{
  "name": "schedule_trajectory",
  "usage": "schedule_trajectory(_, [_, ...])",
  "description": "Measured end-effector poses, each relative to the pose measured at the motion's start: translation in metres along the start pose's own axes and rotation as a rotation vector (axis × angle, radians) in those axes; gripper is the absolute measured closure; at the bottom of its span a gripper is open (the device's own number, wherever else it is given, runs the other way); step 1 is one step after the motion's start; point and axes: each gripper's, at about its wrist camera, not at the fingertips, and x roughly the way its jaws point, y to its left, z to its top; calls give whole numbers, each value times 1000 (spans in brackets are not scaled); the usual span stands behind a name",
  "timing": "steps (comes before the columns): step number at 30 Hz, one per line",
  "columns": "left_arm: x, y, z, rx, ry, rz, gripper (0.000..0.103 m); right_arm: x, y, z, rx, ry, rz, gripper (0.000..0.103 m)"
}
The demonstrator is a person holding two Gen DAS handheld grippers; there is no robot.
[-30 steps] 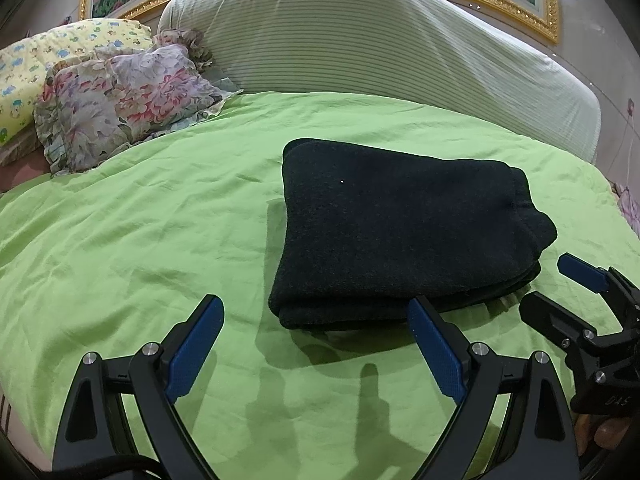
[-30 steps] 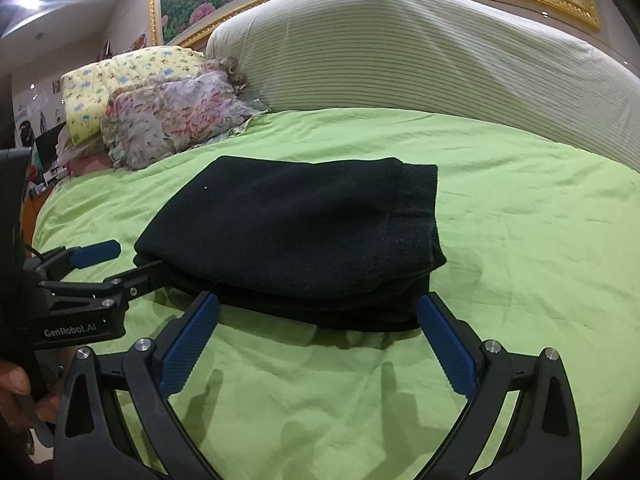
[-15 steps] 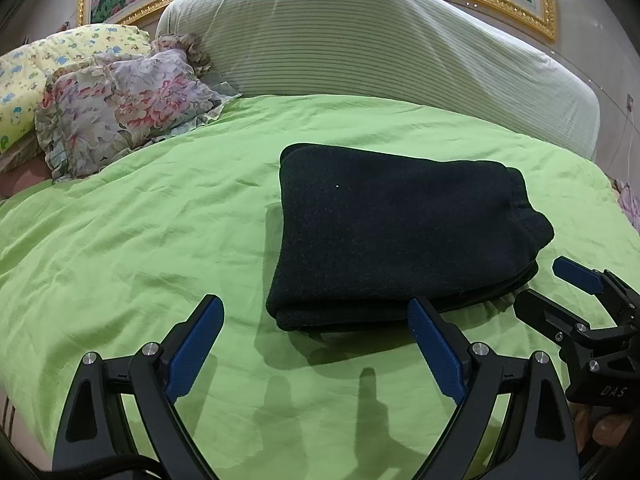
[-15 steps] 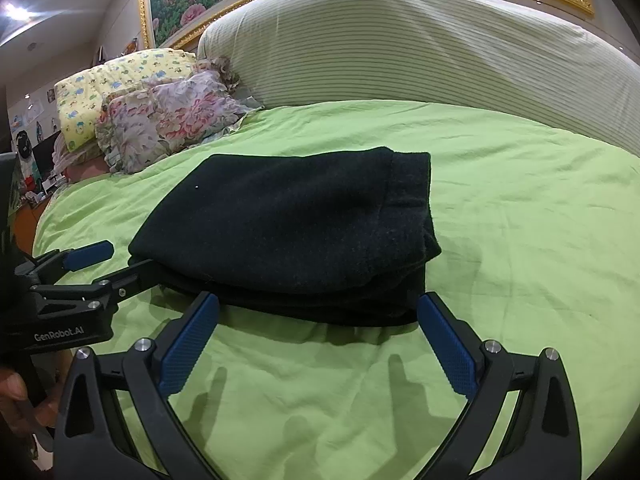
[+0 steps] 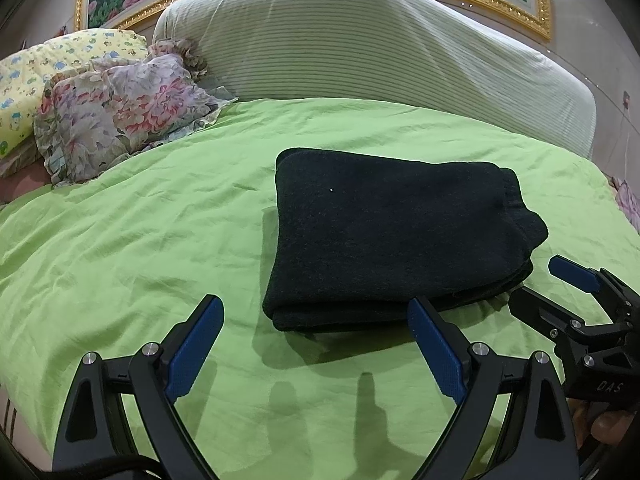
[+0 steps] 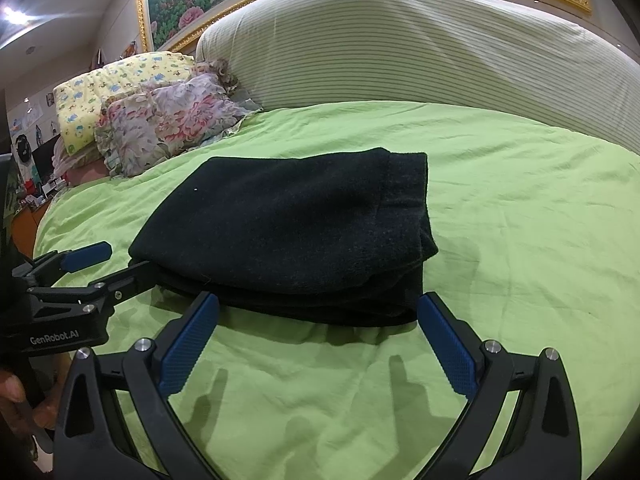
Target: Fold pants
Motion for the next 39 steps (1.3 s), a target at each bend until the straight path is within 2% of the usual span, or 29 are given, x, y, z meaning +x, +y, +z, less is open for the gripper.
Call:
schedule_trajectory(19, [-10,-3,6,8,-24,-5,9,-12,-1,5,9,-44,2,4])
schedule_trajectory(25, [-15,0,11,0,-57,-8,9,-24,-8,18,52,-118,3,3])
schedule_trajectory(39, [-12,-4,21,16,-49,0,10,-18,-7,26,59,-92,9,1])
